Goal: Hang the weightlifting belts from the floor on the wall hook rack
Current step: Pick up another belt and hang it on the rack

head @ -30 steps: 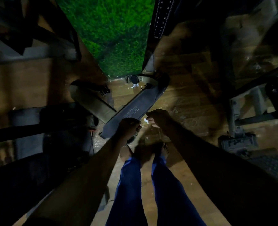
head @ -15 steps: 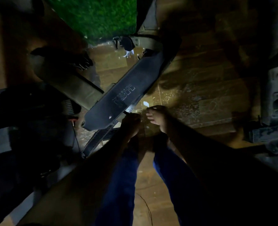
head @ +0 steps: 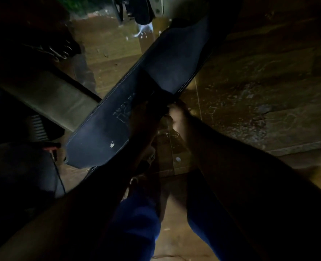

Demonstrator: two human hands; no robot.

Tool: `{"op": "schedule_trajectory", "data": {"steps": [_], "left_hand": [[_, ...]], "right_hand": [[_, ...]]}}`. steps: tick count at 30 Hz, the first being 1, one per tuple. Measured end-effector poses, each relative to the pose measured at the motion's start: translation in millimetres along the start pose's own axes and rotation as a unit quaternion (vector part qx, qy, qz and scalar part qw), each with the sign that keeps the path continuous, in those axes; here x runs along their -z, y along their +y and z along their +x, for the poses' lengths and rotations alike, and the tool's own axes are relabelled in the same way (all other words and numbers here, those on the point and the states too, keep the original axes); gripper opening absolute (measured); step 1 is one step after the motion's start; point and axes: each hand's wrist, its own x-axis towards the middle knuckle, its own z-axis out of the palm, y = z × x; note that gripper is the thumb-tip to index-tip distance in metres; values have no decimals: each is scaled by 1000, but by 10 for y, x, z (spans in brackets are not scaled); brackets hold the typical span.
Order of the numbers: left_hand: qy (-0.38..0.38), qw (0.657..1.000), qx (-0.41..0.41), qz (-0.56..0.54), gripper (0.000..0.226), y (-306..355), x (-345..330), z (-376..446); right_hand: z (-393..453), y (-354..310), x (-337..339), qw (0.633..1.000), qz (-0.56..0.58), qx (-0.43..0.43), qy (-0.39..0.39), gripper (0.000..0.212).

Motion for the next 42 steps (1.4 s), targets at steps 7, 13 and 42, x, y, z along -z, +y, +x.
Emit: {"op": "schedule_trajectory", "data": {"steps": [7,13,42], "left_hand": [[10,1000,-2,-27,46,117,381,-156],[20,993,12,-115,39,641,1011,-694],[81,933,35,-350,36,2450,4831,-3210]], "right_hand": [[-448,-97,74,998,44,33,-15,40],[-1442,-383,286,992,44,110,37,24],[-6399,-2168,405,926,-83,338,-143,22]]}}
